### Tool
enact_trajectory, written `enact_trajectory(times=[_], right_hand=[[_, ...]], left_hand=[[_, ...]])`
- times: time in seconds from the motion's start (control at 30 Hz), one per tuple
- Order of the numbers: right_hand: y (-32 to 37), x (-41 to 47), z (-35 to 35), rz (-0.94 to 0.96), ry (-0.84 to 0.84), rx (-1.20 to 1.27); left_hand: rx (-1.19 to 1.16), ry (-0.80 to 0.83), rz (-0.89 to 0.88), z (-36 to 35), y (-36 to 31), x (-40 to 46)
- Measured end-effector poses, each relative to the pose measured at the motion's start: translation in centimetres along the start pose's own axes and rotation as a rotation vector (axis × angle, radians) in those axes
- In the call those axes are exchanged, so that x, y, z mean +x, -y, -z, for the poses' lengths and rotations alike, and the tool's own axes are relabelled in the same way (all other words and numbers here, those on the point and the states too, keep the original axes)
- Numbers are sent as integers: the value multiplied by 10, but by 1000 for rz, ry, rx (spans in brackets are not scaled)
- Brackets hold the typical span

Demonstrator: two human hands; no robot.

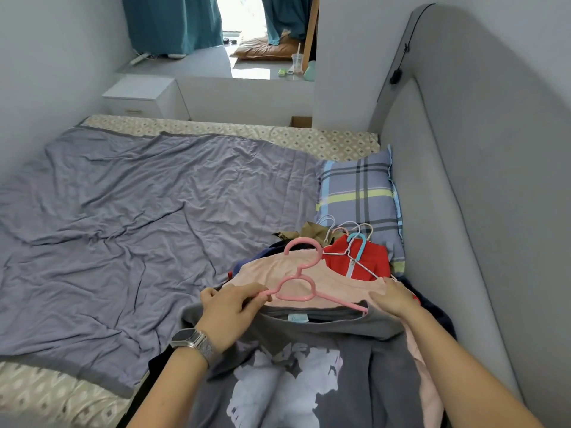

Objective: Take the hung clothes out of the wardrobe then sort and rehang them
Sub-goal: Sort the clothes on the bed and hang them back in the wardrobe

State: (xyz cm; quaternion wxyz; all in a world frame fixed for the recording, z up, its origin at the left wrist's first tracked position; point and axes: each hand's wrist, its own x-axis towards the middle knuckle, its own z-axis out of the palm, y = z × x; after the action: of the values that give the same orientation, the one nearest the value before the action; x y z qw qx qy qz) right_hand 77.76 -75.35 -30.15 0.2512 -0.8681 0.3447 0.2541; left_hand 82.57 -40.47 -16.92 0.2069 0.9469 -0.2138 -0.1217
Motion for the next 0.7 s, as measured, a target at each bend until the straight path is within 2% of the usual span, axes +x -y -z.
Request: enact_trajectory(times=[0.13, 0.33, 0.5, 0.6, 0.7], right_hand=[[5, 10, -20, -5, -36, 85], [27, -27, -5, 151, -191, 263], [36, -77, 10, 282, -272, 387], [33, -107, 21, 302, -209, 527], [31, -125, 25, 328, -44, 631]], left_hand=[[-23, 18, -19, -1, 2, -2], [-84, 112, -117, -6, 4, -1], [-107, 21, -130, -6, 7, 2], [-172, -139, -230, -3, 14, 7], [-204, -231, -261, 7, 14, 9]])
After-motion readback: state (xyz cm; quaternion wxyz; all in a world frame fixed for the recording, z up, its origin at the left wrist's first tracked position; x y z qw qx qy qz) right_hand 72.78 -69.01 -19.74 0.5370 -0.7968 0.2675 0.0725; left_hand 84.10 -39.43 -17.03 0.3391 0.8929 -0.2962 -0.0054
